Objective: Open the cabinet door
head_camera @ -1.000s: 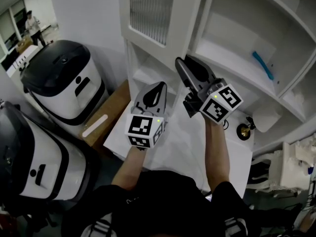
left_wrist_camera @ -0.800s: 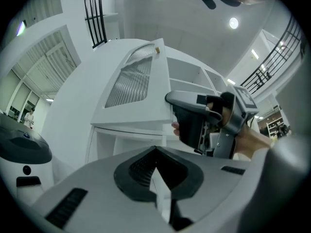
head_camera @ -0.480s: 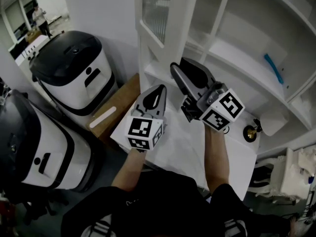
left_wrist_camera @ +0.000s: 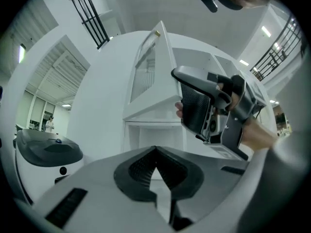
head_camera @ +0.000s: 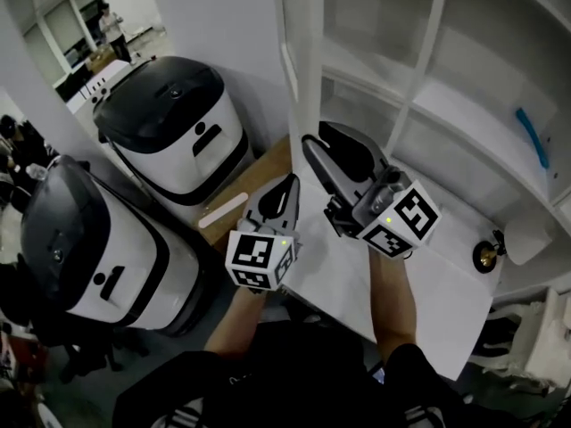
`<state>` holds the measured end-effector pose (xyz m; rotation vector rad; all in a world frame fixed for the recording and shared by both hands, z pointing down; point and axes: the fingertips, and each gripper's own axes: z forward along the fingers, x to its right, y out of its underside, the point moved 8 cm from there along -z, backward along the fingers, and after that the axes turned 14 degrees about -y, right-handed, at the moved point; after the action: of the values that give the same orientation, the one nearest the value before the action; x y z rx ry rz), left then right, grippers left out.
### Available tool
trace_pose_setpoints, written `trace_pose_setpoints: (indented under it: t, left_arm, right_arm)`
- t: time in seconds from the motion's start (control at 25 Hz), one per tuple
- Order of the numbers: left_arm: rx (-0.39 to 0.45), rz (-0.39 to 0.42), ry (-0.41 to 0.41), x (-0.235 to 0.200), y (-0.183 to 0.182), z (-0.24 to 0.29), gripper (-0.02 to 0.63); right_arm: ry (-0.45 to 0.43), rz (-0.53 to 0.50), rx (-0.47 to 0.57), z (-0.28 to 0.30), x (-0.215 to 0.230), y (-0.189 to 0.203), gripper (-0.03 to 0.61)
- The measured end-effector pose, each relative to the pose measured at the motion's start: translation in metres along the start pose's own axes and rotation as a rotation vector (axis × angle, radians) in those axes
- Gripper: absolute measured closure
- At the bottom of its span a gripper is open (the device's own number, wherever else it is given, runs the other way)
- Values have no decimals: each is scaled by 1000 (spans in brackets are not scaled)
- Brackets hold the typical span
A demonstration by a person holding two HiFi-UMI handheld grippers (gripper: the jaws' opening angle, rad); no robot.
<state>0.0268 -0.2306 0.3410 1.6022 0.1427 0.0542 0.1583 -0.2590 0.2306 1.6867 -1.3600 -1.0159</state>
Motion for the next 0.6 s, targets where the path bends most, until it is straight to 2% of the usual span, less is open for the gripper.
trace_pose_setpoints:
  t: [0.28,0.6]
  left_arm:
    - [30,-22,-75,-32,-10,-15,603]
    - [41,-60,-91,-66,-11,-19,603]
  right_arm:
    - [-42,29,18,20,-9,8,471]
    - [-39,22,23,45,-17,18,471]
